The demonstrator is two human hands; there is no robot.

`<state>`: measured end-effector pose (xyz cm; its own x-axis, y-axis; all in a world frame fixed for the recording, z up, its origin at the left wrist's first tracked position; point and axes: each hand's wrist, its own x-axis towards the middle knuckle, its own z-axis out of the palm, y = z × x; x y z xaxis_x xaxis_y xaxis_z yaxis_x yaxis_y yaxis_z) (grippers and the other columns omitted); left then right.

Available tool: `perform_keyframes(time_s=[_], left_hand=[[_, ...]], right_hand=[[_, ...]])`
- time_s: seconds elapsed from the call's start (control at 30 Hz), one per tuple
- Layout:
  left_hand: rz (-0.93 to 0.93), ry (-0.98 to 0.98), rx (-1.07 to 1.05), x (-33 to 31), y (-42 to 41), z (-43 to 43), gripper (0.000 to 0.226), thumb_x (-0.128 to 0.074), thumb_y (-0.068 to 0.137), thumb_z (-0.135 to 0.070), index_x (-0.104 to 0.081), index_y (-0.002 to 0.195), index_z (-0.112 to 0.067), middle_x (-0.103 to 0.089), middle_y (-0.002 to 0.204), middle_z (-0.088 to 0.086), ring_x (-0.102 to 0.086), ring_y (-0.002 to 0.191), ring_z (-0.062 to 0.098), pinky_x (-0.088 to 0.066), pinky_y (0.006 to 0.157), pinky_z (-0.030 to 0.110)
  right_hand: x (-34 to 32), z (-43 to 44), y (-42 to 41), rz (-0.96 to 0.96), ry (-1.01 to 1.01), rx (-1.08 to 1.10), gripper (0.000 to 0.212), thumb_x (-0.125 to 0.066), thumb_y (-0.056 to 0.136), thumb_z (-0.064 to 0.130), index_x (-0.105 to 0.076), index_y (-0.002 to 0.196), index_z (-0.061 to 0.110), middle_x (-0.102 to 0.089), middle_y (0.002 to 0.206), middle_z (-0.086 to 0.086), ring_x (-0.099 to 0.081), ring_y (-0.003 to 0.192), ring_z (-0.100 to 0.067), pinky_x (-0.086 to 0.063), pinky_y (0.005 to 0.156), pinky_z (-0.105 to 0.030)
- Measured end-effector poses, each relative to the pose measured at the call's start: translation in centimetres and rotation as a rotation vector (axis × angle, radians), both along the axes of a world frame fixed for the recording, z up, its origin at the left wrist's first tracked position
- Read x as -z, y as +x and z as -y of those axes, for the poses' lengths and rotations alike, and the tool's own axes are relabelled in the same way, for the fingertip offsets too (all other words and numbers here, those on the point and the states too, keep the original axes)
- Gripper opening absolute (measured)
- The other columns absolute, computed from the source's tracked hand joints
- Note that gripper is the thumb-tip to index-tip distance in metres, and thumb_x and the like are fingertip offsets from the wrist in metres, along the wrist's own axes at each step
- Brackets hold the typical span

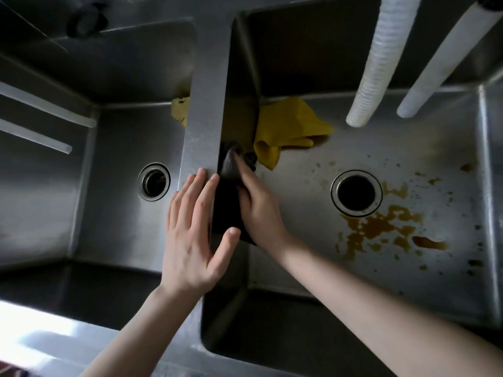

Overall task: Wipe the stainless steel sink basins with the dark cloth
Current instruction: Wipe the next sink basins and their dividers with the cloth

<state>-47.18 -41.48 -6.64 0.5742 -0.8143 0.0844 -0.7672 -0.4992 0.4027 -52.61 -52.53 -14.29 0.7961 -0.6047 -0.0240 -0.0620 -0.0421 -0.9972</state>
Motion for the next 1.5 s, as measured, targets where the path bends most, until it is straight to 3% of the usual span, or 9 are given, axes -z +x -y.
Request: perform_keyframes(time_s=[0.2, 0.33, 0.43, 0.6, 0.7, 0.87, 1.07, 1.3, 1.5], left_hand=[[-0.003, -0.014, 0.009, 0.1, 0.0, 0.0, 0.069, -0.041, 0.088, -0.047, -0.035, 0.144, -0.006, -0.034, 0.152, 0.012, -0.024, 0.144, 0.023, -0.026, 0.113, 0.052], [0.01, -0.014, 0.014, 0.1, 0.0, -0.1, 0.069, -0.038, 0.089, -0.047, -0.035, 0.144, -0.006, -0.034, 0.152, 0.013, -0.025, 0.144, 0.025, -0.026, 0.113, 0.052], [0.017, -0.007, 0.004, 0.1, -0.1, -0.1, 0.068, -0.039, 0.089, -0.046, -0.036, 0.143, -0.006, -0.034, 0.152, 0.013, -0.026, 0.143, 0.026, -0.027, 0.113, 0.051], [0.03, 0.016, -0.011, 0.1, -0.2, -0.1, 0.065, -0.041, 0.089, -0.043, -0.038, 0.142, -0.007, -0.033, 0.152, 0.012, -0.027, 0.143, 0.025, -0.026, 0.114, 0.049], [0.024, 0.022, -0.022, 0.1, -0.2, -0.1, 0.065, -0.041, 0.089, -0.044, -0.038, 0.143, -0.008, -0.033, 0.153, 0.01, -0.027, 0.143, 0.024, -0.027, 0.113, 0.05], [0.012, 0.032, -0.037, 0.0, -0.3, 0.0, 0.065, -0.042, 0.088, -0.045, -0.037, 0.143, -0.012, -0.031, 0.154, 0.008, -0.026, 0.143, 0.023, -0.026, 0.113, 0.05], [0.048, 0.07, -0.035, 0.2, -0.2, 0.0, 0.065, -0.044, 0.087, -0.047, -0.038, 0.143, -0.014, -0.031, 0.154, 0.011, -0.025, 0.144, 0.024, -0.024, 0.115, 0.047], [0.07, 0.114, -0.048, 0.1, -0.3, 0.1, 0.066, -0.044, 0.086, -0.048, -0.038, 0.143, -0.017, -0.031, 0.153, 0.01, -0.024, 0.144, 0.023, -0.02, 0.116, 0.042], [0.055, 0.087, -0.041, 0.2, -0.3, 0.0, 0.064, -0.044, 0.087, -0.046, -0.04, 0.142, -0.013, -0.032, 0.153, 0.011, -0.026, 0.143, 0.024, -0.023, 0.115, 0.046]], right_hand=[[-0.6, -2.6, -4.0, -0.041, -0.088, -0.242, 0.054, -0.039, 0.102, 0.012, -0.022, 0.151, 0.027, -0.025, 0.157, 0.005, -0.027, 0.142, -0.01, -0.027, 0.116, -0.037], [0.7, -5.0, -10.0, -0.044, -0.259, -0.565, 0.062, -0.033, 0.096, 0.018, -0.016, 0.145, 0.051, -0.013, 0.155, 0.018, -0.042, 0.134, -0.023, -0.035, 0.11, -0.03], [2.4, -3.8, -10.9, -0.145, -0.291, -0.714, 0.068, -0.041, 0.096, 0.011, -0.017, 0.146, 0.05, -0.008, 0.155, 0.026, -0.044, 0.133, -0.025, -0.034, 0.111, -0.03], [3.5, -0.4, -9.5, -0.22, -0.243, -0.573, 0.07, -0.047, 0.097, 0.009, -0.017, 0.148, 0.046, -0.015, 0.158, 0.018, -0.03, 0.14, -0.01, -0.021, 0.116, -0.022], [4.7, 1.6, -8.3, -0.263, -0.159, -0.285, 0.061, -0.043, 0.098, 0.003, -0.027, 0.15, 0.029, -0.032, 0.154, 0.002, -0.032, 0.14, -0.012, -0.021, 0.118, -0.029], [6.6, 3.8, -3.8, -0.363, -0.103, 0.001, 0.06, -0.038, 0.098, 0.002, -0.021, 0.152, 0.021, -0.033, 0.153, -0.005, -0.033, 0.14, -0.021, -0.028, 0.115, -0.036], [8.1, -0.5, 0.6, -0.321, -0.112, -0.154, 0.072, -0.039, 0.096, -0.003, -0.008, 0.153, 0.028, -0.021, 0.158, -0.001, -0.031, 0.141, -0.023, -0.034, 0.112, -0.044], [7.8, -3.8, -4.6, -0.288, 0.007, -0.318, 0.063, -0.034, 0.101, 0.011, -0.008, 0.151, 0.04, -0.021, 0.158, 0.009, -0.031, 0.14, -0.018, -0.027, 0.116, -0.039], [8.0, -1.1, -7.6, -0.382, -0.227, -0.616, 0.082, -0.041, 0.093, -0.002, -0.006, 0.149, 0.047, -0.011, 0.158, 0.015, -0.028, 0.141, -0.019, -0.021, 0.115, -0.024]])
